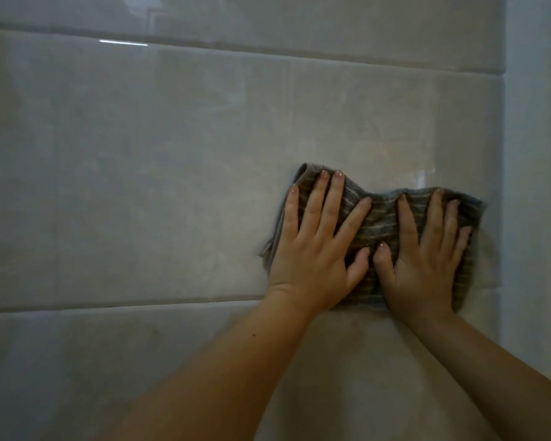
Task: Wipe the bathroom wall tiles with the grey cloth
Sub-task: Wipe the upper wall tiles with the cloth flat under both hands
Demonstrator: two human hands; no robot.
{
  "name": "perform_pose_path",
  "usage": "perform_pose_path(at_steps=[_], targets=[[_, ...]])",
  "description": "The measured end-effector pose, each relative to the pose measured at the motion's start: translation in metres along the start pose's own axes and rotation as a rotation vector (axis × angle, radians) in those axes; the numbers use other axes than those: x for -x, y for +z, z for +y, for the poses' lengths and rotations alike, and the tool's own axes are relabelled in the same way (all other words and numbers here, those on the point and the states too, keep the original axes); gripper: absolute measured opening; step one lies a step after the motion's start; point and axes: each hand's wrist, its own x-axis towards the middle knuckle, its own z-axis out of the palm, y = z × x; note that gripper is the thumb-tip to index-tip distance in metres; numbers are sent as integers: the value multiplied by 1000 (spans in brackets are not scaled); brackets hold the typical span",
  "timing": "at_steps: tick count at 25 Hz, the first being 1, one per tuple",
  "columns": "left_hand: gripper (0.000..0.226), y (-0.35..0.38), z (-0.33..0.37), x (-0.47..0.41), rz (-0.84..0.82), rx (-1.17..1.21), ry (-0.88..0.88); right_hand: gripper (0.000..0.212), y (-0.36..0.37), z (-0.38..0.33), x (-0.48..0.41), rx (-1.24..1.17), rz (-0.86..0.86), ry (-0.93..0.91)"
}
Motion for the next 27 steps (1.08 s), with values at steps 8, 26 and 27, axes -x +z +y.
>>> perform_pose_path(at_steps=[8,26,27], targets=[[69,-46,-147,56,10,-98,-151,70,7,-156,-9,-12,-23,-169],[70,-102,-347,92,71,-134,-262,63,20,-376,-38,-95,20,-315],[70,-101,-341,102,57,-130,-274,64,19,-367,-32,-93,12,-356]])
